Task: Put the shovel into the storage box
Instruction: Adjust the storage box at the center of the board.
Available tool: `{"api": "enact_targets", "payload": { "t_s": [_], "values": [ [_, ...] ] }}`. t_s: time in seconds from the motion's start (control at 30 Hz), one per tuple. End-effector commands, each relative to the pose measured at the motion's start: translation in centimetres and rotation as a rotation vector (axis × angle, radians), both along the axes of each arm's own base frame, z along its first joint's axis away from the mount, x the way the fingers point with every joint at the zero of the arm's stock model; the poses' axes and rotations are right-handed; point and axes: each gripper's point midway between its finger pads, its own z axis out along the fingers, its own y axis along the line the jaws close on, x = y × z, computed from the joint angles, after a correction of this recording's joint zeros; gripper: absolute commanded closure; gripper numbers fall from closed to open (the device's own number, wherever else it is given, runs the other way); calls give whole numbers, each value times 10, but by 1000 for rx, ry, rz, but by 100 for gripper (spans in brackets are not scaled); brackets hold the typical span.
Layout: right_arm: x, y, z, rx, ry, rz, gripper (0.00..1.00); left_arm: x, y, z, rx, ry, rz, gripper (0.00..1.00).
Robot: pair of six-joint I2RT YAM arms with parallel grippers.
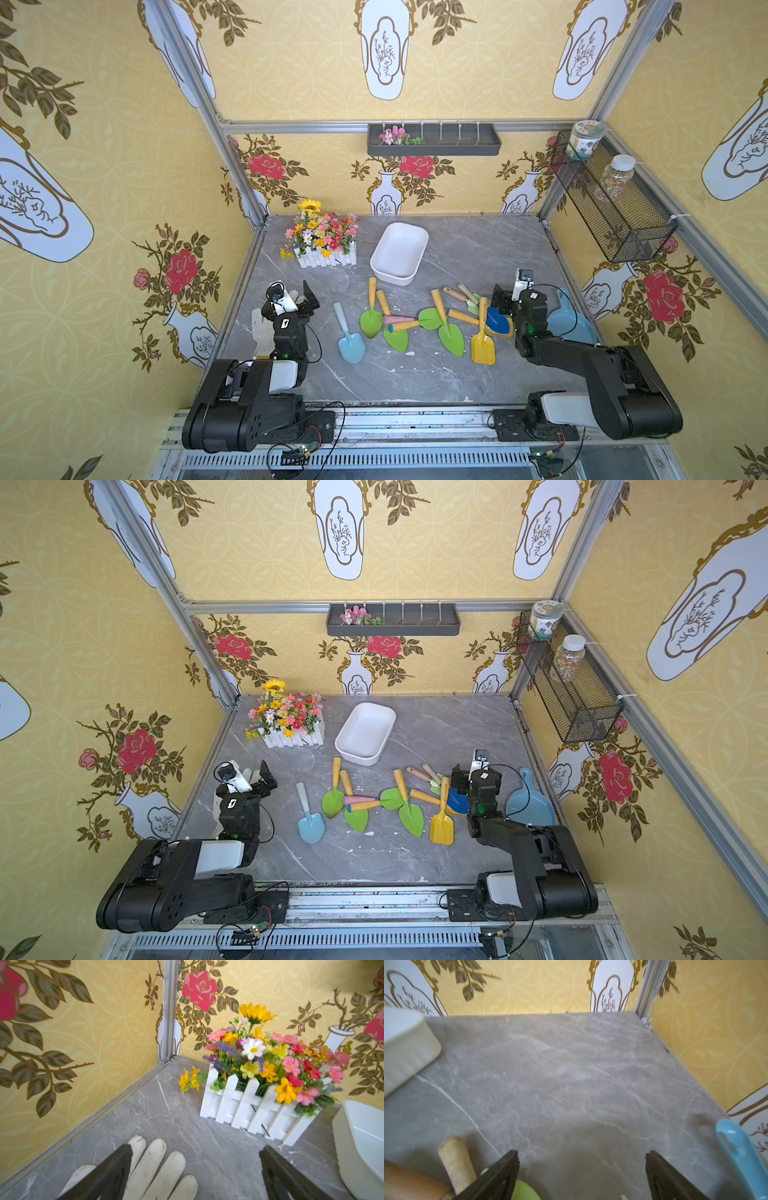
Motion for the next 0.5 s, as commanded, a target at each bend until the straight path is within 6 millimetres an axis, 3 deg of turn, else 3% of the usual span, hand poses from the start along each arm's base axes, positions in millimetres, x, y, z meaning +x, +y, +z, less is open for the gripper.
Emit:
{"api": "enact_targets", "payload": {
  "t_s": [0.0, 0.17, 0.33, 0.47],
  "values": [
    [-4, -3, 6, 7, 56, -24, 3, -1, 12, 4, 15, 48, 100, 0],
    [-4, 3, 39, 154, 22, -35, 3, -2, 23, 36, -98, -2, 191, 0],
    [-2, 24, 70, 396, 73, -3, 3, 5, 0, 62, -348, -25, 74, 0],
    [-9, 28, 63, 632, 236, -112, 3, 0, -16, 65, -600, -27, 11, 0]
  ]
}}
